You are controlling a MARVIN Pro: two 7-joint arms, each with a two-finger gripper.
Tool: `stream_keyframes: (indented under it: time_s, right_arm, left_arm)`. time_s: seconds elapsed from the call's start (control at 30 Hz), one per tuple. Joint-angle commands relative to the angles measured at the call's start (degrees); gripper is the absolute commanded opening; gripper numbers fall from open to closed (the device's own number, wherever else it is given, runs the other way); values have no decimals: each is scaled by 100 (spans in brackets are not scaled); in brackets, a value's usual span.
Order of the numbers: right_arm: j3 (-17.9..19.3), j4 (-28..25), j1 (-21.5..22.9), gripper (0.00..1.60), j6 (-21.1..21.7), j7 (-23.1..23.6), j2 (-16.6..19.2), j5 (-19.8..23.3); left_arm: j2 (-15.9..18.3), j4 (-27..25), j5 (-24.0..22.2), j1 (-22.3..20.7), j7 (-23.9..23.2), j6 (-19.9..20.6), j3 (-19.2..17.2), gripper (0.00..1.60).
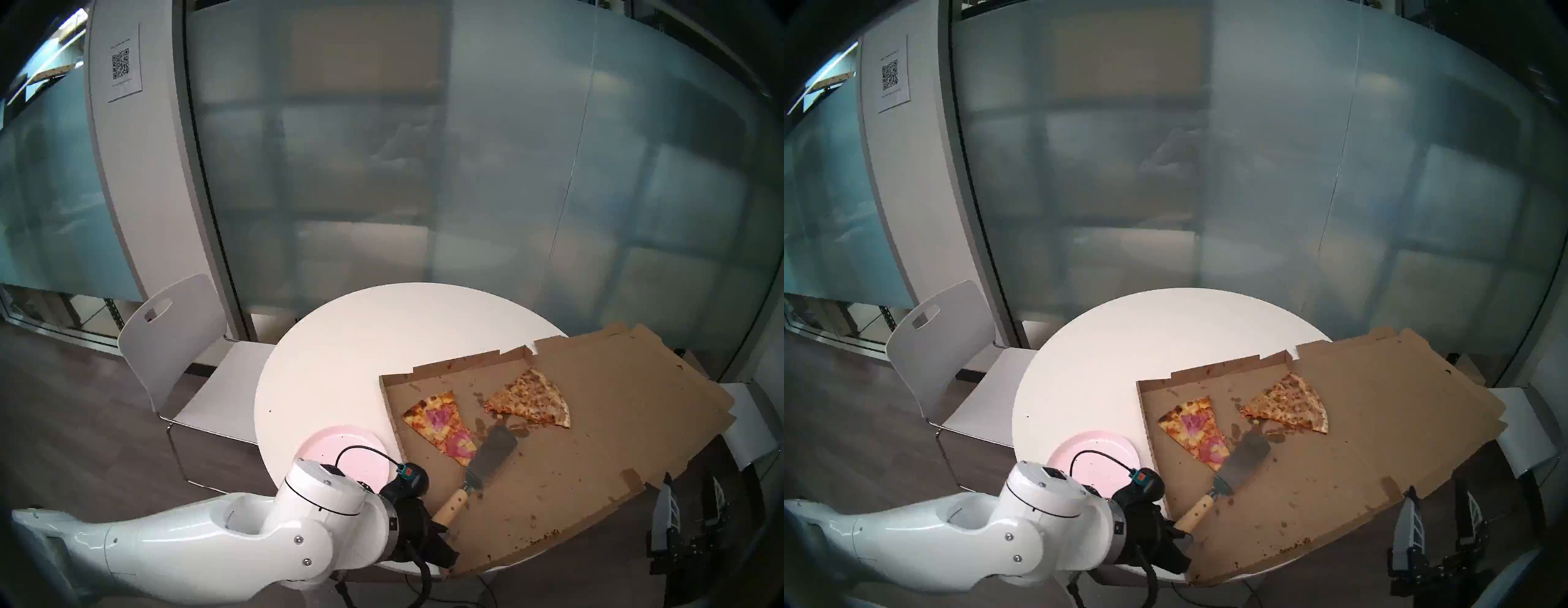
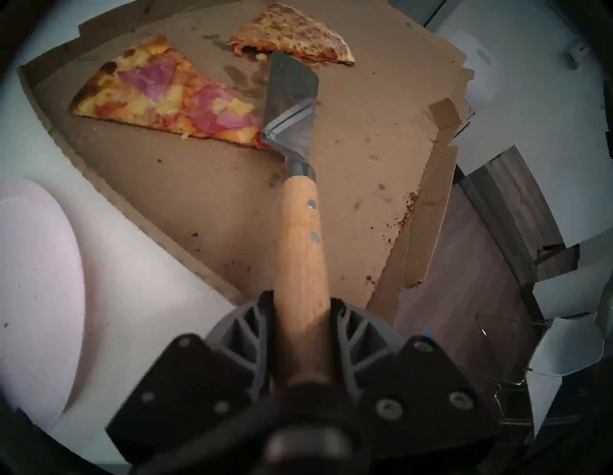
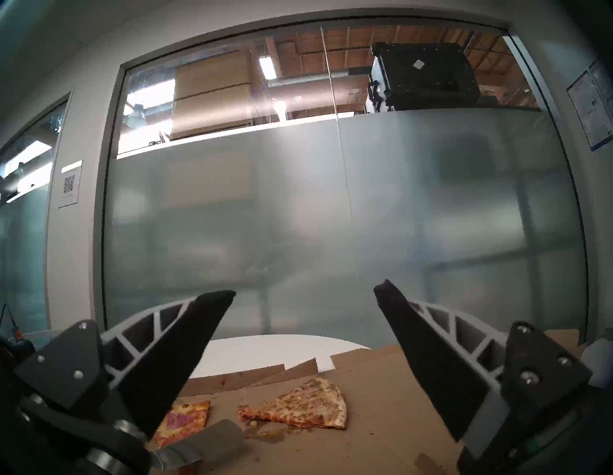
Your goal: Put pizza slice onto the plate
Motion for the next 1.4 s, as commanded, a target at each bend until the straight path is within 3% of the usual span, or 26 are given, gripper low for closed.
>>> stream_keyframes:
  time_s: [0.0, 0.93, 1.1, 1.37]
  right_arm:
    - [49, -22, 69, 160, -20, 21, 74, 109]
    - [221, 185, 64, 160, -49, 245, 104, 470]
    - [120, 290, 185, 160, 69, 171, 188, 239]
    - [-19, 347, 321, 160, 152, 107, 208, 17]
  left_arm:
    - [253, -182, -187, 267, -145, -232, -77, 0]
    - [-238, 13, -433, 278, -24, -337, 178, 0]
    - [-287, 96, -434, 234, -21, -335, 254, 0]
    - [-242, -239, -667, 109, 143, -253, 164, 0]
